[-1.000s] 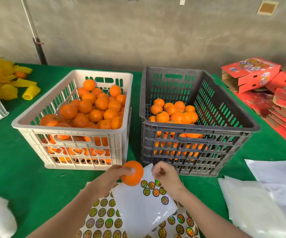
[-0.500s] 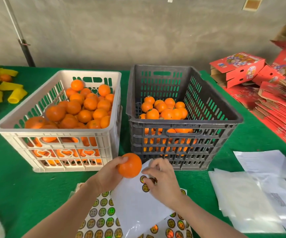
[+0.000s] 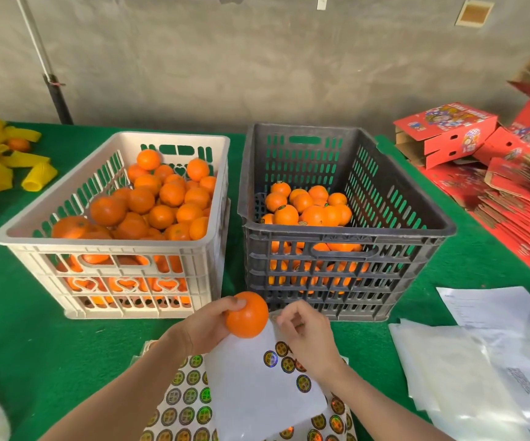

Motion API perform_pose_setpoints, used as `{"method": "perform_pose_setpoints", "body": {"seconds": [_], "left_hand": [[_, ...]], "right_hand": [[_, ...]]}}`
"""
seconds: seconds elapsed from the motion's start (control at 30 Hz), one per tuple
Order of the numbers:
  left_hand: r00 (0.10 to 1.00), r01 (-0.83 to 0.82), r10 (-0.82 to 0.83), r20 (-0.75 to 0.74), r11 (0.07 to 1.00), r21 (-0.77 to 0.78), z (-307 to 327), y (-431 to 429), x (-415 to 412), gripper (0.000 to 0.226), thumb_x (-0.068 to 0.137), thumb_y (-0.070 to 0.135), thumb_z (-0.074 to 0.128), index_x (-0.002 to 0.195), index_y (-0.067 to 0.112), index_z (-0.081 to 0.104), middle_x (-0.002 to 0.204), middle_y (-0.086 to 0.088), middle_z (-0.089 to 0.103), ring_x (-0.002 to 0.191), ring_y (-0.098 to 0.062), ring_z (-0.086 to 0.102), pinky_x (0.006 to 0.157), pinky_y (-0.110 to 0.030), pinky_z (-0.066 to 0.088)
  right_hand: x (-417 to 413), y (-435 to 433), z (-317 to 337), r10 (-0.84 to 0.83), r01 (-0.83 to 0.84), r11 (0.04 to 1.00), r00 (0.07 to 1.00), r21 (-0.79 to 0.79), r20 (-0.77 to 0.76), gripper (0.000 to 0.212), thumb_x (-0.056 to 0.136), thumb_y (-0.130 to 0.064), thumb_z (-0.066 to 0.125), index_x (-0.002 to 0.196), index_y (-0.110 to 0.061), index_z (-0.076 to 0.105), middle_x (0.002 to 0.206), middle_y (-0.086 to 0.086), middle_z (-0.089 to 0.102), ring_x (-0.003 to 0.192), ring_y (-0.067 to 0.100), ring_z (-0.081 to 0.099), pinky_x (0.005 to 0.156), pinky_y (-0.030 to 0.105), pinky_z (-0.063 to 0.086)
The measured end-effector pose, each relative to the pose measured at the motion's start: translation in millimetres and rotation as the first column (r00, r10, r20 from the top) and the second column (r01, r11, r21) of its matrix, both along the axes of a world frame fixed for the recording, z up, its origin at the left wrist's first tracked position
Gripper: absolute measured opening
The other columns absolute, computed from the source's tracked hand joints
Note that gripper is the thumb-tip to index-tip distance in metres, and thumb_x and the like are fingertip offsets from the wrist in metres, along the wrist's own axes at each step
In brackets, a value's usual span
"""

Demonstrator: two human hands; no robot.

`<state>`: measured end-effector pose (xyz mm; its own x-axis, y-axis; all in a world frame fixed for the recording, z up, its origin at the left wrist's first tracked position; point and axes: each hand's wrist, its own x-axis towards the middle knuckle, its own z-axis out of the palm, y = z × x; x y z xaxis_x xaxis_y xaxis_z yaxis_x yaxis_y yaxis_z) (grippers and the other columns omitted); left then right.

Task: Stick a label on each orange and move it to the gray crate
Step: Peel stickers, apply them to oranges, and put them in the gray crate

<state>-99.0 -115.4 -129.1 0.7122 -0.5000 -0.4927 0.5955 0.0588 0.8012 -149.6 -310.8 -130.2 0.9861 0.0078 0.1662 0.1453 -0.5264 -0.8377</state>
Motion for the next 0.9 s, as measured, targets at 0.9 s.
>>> {"method": "perform_pose_setpoints", "body": {"seconds": [0.9], "left_hand": [[0.944, -0.188, 0.296, 0.146, 0.845, -0.501, 86.8, -31.4, -15.2, 0.068, 0.054, 0.037, 0.091, 0.115, 0.022, 0.065, 0.119, -0.013, 0.063, 0.107, -0.031, 0.064, 0.081, -0.043, 0.055]], "right_hand": [[-1.2, 21.3, 98.1, -0.025, -0.009, 0.689, 0.999, 0.725, 0.037, 0.023, 0.071, -0.027, 0.073, 0.084, -0.01, 0.065, 0.109, -0.006, 0.068, 0.107, 0.014, 0.061, 0.085, 0.028, 0.052]]}}
